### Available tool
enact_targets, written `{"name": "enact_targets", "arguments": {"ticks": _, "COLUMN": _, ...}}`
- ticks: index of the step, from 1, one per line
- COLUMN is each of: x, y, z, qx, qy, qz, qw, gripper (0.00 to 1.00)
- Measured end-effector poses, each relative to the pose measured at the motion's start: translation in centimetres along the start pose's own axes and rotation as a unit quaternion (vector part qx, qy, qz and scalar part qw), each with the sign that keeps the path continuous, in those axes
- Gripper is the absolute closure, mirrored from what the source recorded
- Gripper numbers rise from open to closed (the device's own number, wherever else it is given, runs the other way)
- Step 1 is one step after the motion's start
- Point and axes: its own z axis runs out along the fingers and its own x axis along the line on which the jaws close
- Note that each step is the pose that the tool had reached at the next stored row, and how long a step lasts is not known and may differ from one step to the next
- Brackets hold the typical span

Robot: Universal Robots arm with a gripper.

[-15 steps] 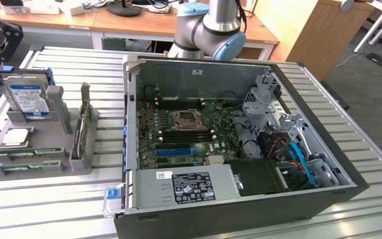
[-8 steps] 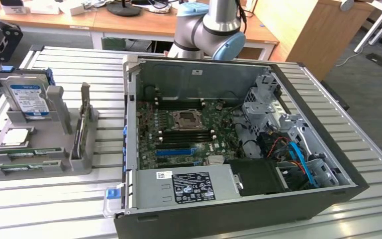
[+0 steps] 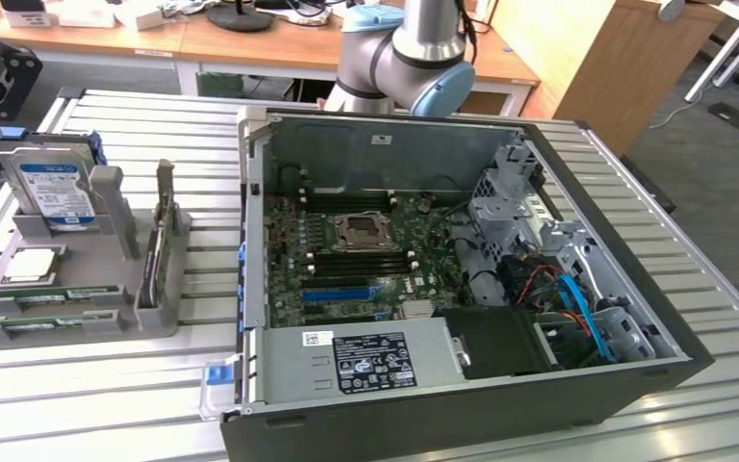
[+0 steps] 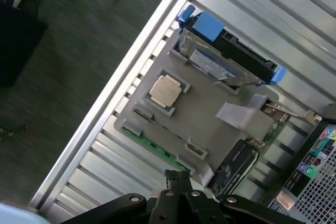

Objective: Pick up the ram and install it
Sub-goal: 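Pick up the ram and move it above insertion slot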

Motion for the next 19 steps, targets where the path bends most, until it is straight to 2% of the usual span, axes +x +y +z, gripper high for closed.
{"name": "enact_targets", "arguments": {"ticks": 5, "x": 0.03, "y": 0.03, "z": 0.05, "qx": 0.0060, "qy": 0.0034, "qz": -0.032, "qw": 0.9995, "gripper": 0.89}}
{"name": "enact_targets", "arguments": {"ticks": 10, "x": 0.05, "y": 0.06, "z": 0.10, "qx": 0.0121, "qy": 0.0072, "qz": -0.063, "qw": 0.9979, "gripper": 0.89}}
{"name": "enact_targets", "arguments": {"ticks": 15, "x": 0.08, "y": 0.09, "z": 0.15, "qx": 0.0185, "qy": 0.0113, "qz": -0.094, "qw": 0.9953, "gripper": 0.89}}
{"name": "enact_targets", "arguments": {"ticks": 19, "x": 0.11, "y": 0.13, "z": 0.20, "qx": 0.0242, "qy": 0.0150, "qz": -0.118, "qw": 0.9926, "gripper": 0.89}}
